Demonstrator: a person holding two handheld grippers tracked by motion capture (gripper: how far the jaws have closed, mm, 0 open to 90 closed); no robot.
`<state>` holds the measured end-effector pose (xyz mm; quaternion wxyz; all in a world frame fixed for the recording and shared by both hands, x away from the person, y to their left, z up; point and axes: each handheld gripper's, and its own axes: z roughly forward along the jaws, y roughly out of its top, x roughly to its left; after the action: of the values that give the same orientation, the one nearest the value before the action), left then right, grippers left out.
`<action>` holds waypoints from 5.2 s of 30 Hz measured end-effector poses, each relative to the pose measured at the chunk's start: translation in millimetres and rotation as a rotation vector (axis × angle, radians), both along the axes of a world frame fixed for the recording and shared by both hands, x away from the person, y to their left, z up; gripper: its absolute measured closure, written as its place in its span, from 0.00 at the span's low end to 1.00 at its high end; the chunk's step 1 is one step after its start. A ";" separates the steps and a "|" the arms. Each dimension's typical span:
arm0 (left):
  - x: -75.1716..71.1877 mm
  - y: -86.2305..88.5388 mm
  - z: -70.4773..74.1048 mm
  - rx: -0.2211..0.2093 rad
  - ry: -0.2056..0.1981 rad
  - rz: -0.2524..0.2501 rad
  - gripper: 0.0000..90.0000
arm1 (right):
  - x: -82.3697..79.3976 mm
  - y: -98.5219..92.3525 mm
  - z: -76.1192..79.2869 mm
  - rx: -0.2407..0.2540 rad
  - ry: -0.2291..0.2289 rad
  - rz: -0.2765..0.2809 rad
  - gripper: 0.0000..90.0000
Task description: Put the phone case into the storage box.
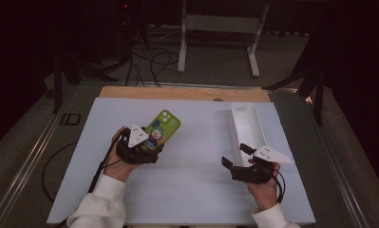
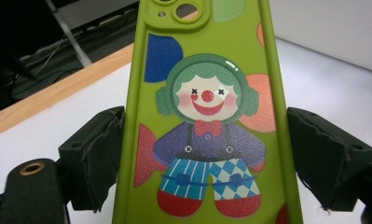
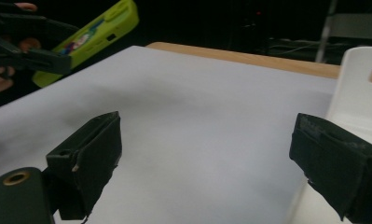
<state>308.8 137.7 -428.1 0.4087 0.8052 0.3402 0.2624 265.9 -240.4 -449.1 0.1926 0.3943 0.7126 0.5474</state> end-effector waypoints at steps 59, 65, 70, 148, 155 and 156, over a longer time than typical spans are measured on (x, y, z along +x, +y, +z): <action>-9.5 -80.6 -1.6 0.013 -0.041 -0.194 0.18 | 40.9 53.6 18.5 0.110 0.119 0.136 0.10; -10.8 -84.3 -0.9 0.005 -0.043 -0.204 0.18 | 45.1 60.3 19.1 0.100 0.139 0.132 0.11; -13.1 -87.1 -0.3 -0.001 -0.042 -0.220 0.18 | 48.7 63.1 19.0 0.130 0.163 0.127 0.14; -11.7 -76.5 -0.9 -0.120 0.083 -0.331 0.11 | 37.0 69.9 31.5 0.113 0.215 0.311 0.98; -10.7 -74.3 -2.0 -0.137 0.109 -0.348 0.17 | 35.5 66.3 33.0 0.111 0.199 0.342 0.98; -10.6 -74.2 -2.4 -0.140 0.112 -0.353 0.17 | 35.3 66.1 33.3 0.110 0.196 0.347 0.98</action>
<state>298.2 63.5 -430.5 0.4837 0.8354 0.2333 0.1171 301.2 -174.3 -415.8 0.0034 0.3269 0.7541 0.5696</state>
